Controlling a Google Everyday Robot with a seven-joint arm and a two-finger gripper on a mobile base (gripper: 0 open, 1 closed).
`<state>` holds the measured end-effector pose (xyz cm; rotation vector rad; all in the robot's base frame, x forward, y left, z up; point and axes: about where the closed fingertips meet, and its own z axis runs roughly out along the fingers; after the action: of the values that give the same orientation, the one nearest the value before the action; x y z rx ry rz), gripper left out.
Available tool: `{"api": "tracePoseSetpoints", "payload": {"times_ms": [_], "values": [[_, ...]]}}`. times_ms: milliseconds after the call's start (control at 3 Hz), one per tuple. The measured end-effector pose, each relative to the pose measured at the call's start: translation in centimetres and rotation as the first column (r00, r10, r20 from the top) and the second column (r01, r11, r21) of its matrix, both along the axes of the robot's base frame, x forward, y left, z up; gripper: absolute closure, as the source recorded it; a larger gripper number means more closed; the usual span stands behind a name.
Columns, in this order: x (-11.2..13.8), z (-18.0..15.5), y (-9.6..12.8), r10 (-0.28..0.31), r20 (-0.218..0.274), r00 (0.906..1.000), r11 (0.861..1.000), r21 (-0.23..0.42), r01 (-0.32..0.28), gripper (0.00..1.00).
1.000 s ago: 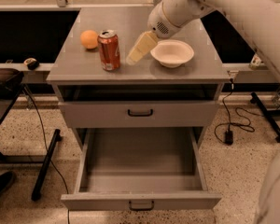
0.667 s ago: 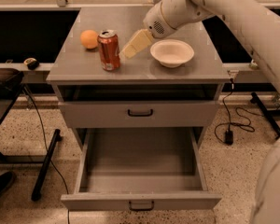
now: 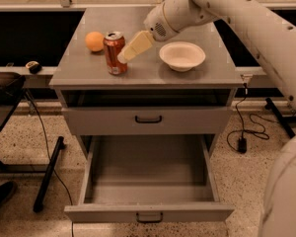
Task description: Place coke can into middle drawer
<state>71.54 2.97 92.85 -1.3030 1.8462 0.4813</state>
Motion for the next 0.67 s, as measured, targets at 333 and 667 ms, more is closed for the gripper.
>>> {"api": "tracePoseSetpoints", "payload": {"times_ms": [333, 667], "values": [[0.4, 0.5, 3.0, 0.026, 0.024, 0.9994, 0.997, 0.073, -0.027, 0.00], [1.0, 0.7, 5.6, 0.056, 0.035, 0.9978, 0.977, 0.205, -0.062, 0.14]]}}
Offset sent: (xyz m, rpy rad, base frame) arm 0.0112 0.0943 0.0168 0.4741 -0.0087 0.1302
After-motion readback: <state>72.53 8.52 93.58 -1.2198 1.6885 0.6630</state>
